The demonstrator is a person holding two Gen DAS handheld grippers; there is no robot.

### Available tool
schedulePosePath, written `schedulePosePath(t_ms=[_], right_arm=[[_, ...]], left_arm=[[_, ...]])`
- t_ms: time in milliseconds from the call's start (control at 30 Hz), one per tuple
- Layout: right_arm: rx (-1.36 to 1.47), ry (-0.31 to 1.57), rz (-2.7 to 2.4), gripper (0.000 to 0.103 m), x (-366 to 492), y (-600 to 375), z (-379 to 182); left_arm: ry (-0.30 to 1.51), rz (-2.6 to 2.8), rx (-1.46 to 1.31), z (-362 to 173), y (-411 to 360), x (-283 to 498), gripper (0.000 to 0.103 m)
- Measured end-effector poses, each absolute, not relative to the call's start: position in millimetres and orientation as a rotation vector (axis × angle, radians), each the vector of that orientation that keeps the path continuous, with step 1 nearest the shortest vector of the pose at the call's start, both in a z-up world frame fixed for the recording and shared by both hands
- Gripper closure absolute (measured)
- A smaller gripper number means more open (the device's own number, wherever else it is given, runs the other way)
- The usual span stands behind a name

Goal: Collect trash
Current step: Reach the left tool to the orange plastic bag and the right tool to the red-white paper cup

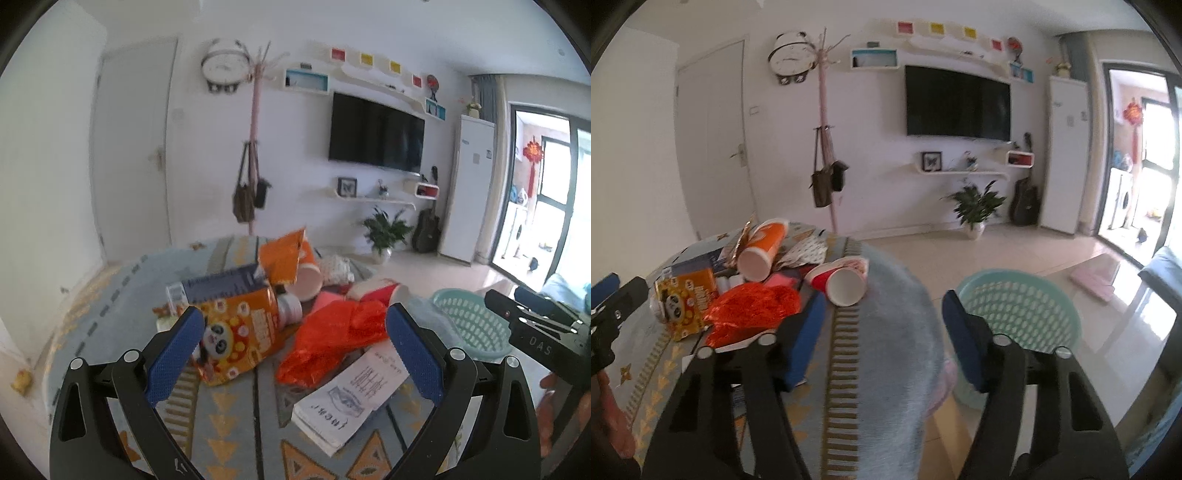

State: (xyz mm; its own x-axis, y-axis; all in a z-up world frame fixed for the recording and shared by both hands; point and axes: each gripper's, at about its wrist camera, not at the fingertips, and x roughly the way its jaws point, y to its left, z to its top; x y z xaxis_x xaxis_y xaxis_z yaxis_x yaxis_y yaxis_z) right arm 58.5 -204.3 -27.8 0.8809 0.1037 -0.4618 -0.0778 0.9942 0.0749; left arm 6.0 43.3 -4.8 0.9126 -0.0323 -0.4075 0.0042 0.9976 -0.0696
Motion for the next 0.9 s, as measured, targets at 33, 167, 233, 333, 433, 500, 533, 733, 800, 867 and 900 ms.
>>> schedulePosePath(t_ms=[33,167,233,333,433,500,533,733,800,867,900], right_arm=[[0.056,0.488,0.109,0.053,59.1,-202.4,-28.4],[0.043,0.475,0.165,0.056,67.3,-194.6,-26.1],[0.04,0.479,0.192,0.056,81.4,-194.1,-24.7],[0.034,0.506,0.219,0.052,104.4,-193.9,-25.5],[0.032,0.547,0.258,0.049,131.7,-190.9,-33.8],[0.022,0.572,0.269,0.048,145.4,-188.0,-39.0],[0.024,0.588,0.283,0.048,152.9,-186.4,-42.0],[0.02,0.634,0.315,0.038,183.8,-175.7,-55.8],[0.013,0.649,0.313,0.036,193.4,-170.9,-61.4],[0.006,0.667,0.311,0.035,203.0,-165.5,-68.2],[0.004,0.678,0.311,0.034,207.7,-163.6,-72.3]], left_arm=[[0.434,-0.03,-0.08,-6.2,45.3,9.2,0.007],[0.513,-0.134,-0.11,-14.3,39.6,35.7,0.007],[0.555,-0.173,-0.126,-19.6,36.6,49.3,0.008],[0.598,-0.201,-0.118,-29.7,24.0,80.7,0.007],[0.699,-0.192,-0.128,-41.9,18.0,101.2,0.012],[0.745,-0.19,-0.132,-52.8,14.5,114.5,0.019],[0.77,-0.2,-0.146,-56.8,14.2,117.7,0.019],[0.849,-0.212,-0.185,-70.5,11.7,129.2,0.027],[0.849,-0.227,-0.208,-70.1,13.5,127.9,0.033],[0.862,-0.231,-0.2,-70.6,12.1,125.9,0.04],[0.868,-0.229,-0.189,-71.8,10.1,125.4,0.044]])
